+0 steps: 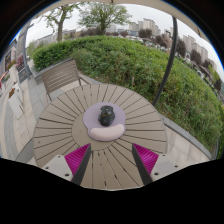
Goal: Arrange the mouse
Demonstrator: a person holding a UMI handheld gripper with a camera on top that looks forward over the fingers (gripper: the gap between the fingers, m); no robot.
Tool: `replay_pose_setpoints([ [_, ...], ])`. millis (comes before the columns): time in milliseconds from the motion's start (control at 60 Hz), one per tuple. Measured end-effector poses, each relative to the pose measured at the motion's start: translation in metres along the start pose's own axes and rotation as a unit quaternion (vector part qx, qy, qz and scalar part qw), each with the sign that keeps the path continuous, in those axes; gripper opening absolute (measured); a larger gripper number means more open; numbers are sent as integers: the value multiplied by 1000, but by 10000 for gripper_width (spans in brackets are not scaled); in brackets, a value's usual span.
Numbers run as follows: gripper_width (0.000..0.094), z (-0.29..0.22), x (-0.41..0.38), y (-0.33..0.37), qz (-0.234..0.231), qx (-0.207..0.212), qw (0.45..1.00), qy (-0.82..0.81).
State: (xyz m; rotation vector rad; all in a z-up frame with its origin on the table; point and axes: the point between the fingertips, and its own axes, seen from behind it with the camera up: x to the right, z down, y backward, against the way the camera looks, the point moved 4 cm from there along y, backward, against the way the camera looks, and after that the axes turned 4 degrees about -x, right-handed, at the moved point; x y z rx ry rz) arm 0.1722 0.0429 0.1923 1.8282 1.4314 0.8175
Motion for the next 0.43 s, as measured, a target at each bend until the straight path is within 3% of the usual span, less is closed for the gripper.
replay_pose_setpoints([
  [167, 844, 30, 2, 45, -1, 12, 1000, -15],
  [433, 846, 34, 7, 54, 0, 29, 999, -20],
])
